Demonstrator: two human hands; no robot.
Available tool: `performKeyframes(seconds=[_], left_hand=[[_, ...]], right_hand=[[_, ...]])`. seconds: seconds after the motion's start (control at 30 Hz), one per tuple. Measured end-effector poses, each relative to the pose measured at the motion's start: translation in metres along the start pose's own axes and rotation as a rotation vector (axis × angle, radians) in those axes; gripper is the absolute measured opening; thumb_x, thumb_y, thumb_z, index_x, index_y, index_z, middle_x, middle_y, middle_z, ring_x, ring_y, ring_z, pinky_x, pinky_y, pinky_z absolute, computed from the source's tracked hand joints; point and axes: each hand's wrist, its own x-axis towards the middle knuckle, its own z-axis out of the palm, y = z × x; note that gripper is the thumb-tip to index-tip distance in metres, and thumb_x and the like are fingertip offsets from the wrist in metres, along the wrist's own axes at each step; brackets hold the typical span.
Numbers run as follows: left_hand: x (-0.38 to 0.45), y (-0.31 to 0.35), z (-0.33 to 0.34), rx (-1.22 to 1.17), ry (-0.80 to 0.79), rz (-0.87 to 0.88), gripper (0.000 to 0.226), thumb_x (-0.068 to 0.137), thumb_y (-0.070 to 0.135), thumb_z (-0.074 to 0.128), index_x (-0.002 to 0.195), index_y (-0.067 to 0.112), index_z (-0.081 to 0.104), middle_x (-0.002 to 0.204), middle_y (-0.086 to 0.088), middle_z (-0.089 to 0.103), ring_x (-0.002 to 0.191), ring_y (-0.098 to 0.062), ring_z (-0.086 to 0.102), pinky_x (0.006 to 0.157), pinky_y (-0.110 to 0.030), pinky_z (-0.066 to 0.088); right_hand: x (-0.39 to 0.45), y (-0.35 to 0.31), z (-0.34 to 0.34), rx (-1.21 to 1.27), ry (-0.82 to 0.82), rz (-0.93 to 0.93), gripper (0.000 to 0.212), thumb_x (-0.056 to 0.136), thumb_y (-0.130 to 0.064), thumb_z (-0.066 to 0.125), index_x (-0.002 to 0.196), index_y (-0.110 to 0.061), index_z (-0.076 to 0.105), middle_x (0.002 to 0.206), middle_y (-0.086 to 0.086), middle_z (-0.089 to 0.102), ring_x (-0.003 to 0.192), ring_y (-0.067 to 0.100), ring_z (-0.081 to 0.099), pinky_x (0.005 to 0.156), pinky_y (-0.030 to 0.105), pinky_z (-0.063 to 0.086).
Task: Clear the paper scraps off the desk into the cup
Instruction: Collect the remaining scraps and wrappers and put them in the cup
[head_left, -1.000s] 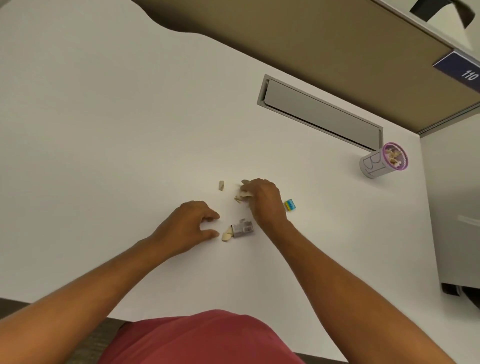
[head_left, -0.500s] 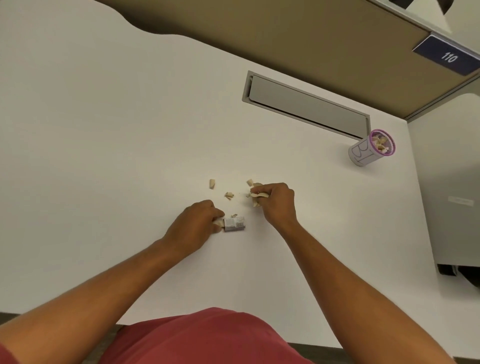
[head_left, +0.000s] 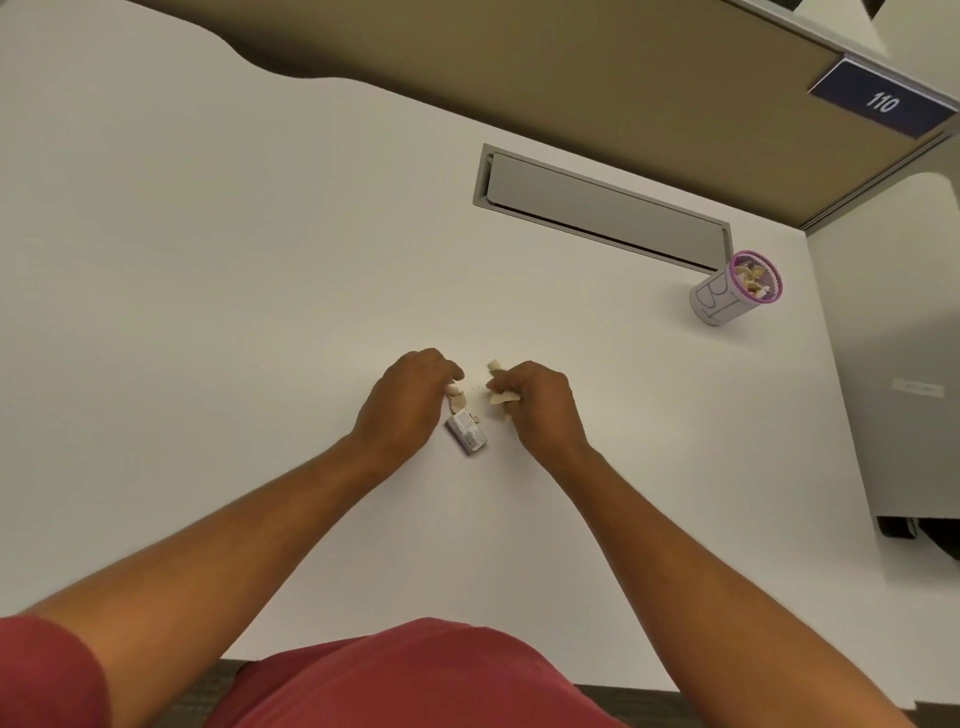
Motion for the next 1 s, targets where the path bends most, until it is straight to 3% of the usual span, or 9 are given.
performKeyframes(seconds=[0.07, 0.17, 0.3, 0.53, 0.63, 0.73, 0.8, 0.87, 1.0], left_hand=[[-0.001, 0.000, 0.001, -0.036, 0.007, -0.001, 0.024, 0.098, 0.006, 0.059, 0.113, 0.014, 0.075, 0.111, -0.002, 0.072, 0.104, -0.023, 0.067, 0.084, -0.033, 0.051], [-0.010, 0.003, 0.003, -0.099, -0.107, 0.046, 0.023, 0.100, 0.028, 0.063, 0.117, 0.019, 0.075, 0.118, 0.004, 0.063, 0.104, -0.018, 0.060, 0.085, -0.031, 0.049], [-0.031, 0.003, 0.009, -0.038, -0.114, 0.042, 0.029, 0.092, 0.040, 0.073, 0.116, 0.025, 0.075, 0.123, 0.002, 0.056, 0.105, -0.020, 0.055, 0.091, -0.039, 0.049], [-0.072, -0.006, 0.009, -0.078, -0.028, -0.054, 0.036, 0.086, 0.051, 0.076, 0.117, 0.032, 0.073, 0.138, 0.001, 0.047, 0.111, -0.021, 0.051, 0.098, -0.039, 0.046], [-0.075, -0.011, 0.003, -0.121, 0.052, -0.102, 0.041, 0.091, 0.038, 0.075, 0.130, 0.027, 0.068, 0.142, -0.001, 0.044, 0.107, -0.020, 0.053, 0.096, -0.034, 0.049], [-0.064, -0.014, -0.002, -0.164, 0.058, -0.182, 0.050, 0.094, 0.019, 0.074, 0.142, 0.021, 0.059, 0.146, -0.003, 0.044, 0.117, -0.024, 0.060, 0.097, -0.036, 0.054], [-0.054, -0.013, -0.004, -0.224, 0.032, -0.194, 0.055, 0.095, 0.010, 0.070, 0.147, 0.019, 0.054, 0.144, -0.003, 0.048, 0.117, -0.024, 0.063, 0.100, -0.038, 0.055], [-0.042, -0.008, -0.003, -0.290, 0.012, -0.184, 0.058, 0.095, 0.003, 0.067, 0.150, 0.017, 0.051, 0.138, -0.004, 0.057, 0.108, -0.021, 0.063, 0.100, -0.038, 0.055], [-0.019, 0.001, -0.005, -0.470, -0.025, -0.240, 0.062, 0.091, -0.004, 0.070, 0.147, 0.018, 0.055, 0.124, -0.005, 0.068, 0.094, -0.017, 0.067, 0.089, -0.025, 0.058]], right_hand=[[-0.004, 0.000, 0.003, -0.097, -0.084, -0.057, 0.020, 0.082, 0.002, 0.075, 0.096, -0.011, 0.079, 0.102, 0.003, 0.069, 0.113, 0.020, 0.067, 0.080, 0.008, 0.043], [-0.013, -0.002, 0.005, -0.244, -0.107, -0.159, 0.017, 0.082, -0.005, 0.074, 0.095, -0.015, 0.079, 0.102, 0.004, 0.068, 0.103, 0.025, 0.060, 0.081, 0.031, 0.048], [-0.026, -0.002, 0.007, -0.217, -0.143, -0.221, 0.022, 0.084, -0.005, 0.071, 0.099, -0.018, 0.079, 0.109, 0.002, 0.066, 0.104, 0.023, 0.058, 0.083, 0.038, 0.051], [-0.038, 0.003, -0.011, -0.076, -0.103, -0.148, 0.053, 0.088, 0.006, 0.064, 0.133, -0.024, 0.067, 0.140, -0.004, 0.056, 0.126, 0.009, 0.054, 0.101, 0.012, 0.041], [-0.044, 0.004, -0.012, -0.117, -0.096, -0.086, 0.067, 0.084, -0.019, 0.081, 0.144, -0.029, 0.054, 0.145, -0.006, 0.050, 0.133, 0.011, 0.048, 0.106, 0.025, 0.043], [-0.049, 0.002, 0.001, -0.137, -0.160, 0.102, 0.101, 0.067, -0.037, 0.093, 0.152, -0.028, 0.040, 0.148, -0.003, 0.039, 0.133, 0.015, 0.039, 0.103, 0.026, 0.037], [-0.047, -0.001, 0.014, -0.084, -0.126, 0.131, 0.100, 0.067, -0.029, 0.094, 0.152, -0.023, 0.042, 0.143, 0.001, 0.040, 0.125, 0.016, 0.045, 0.101, 0.022, 0.041], [-0.039, -0.007, 0.023, -0.020, -0.051, 0.130, 0.085, 0.072, -0.016, 0.091, 0.146, -0.020, 0.049, 0.136, 0.001, 0.045, 0.111, 0.012, 0.052, 0.087, 0.006, 0.041], [-0.017, -0.019, 0.023, 0.088, 0.015, 0.108, 0.072, 0.077, 0.001, 0.083, 0.140, -0.019, 0.055, 0.133, 0.001, 0.050, 0.102, 0.007, 0.059, 0.074, -0.002, 0.041]])
